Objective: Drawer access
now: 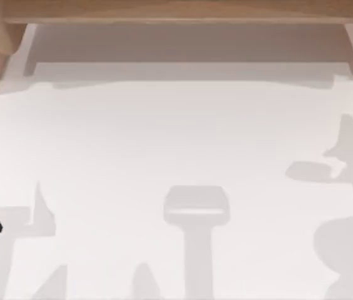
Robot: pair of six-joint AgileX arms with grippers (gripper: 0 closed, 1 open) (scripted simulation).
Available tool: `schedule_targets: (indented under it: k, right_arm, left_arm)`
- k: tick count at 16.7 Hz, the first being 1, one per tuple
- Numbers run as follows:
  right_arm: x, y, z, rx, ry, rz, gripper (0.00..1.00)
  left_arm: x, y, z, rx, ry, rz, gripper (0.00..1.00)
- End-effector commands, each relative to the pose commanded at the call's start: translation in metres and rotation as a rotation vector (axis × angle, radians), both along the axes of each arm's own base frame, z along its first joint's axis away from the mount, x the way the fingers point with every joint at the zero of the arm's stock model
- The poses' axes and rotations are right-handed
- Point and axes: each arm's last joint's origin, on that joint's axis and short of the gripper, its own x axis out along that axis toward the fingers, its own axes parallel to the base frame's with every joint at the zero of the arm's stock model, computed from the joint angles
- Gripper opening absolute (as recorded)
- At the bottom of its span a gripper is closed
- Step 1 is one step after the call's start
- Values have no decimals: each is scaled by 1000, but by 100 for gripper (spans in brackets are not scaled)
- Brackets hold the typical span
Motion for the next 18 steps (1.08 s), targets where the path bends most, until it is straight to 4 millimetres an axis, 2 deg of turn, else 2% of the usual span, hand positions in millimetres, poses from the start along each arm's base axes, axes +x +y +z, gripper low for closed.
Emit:
schedule_targets:
  k: [5,10,13,18]
  right_arm:
    - [42,-16,-57,-484,8,5,100]
    - [65,-21,-103,-824,7,0,100]
    - [71,-22,-116,-901,7,-2,100]
    - [69,-23,-117,-903,13,-5,100]
  left_arm:
    - [0,0,0,0,0,0,100]
    - [0,0,0,0,0,0,100]
    - [0,0,0,0,0,0,100]
    - [0,0,0,0,0,0,100]
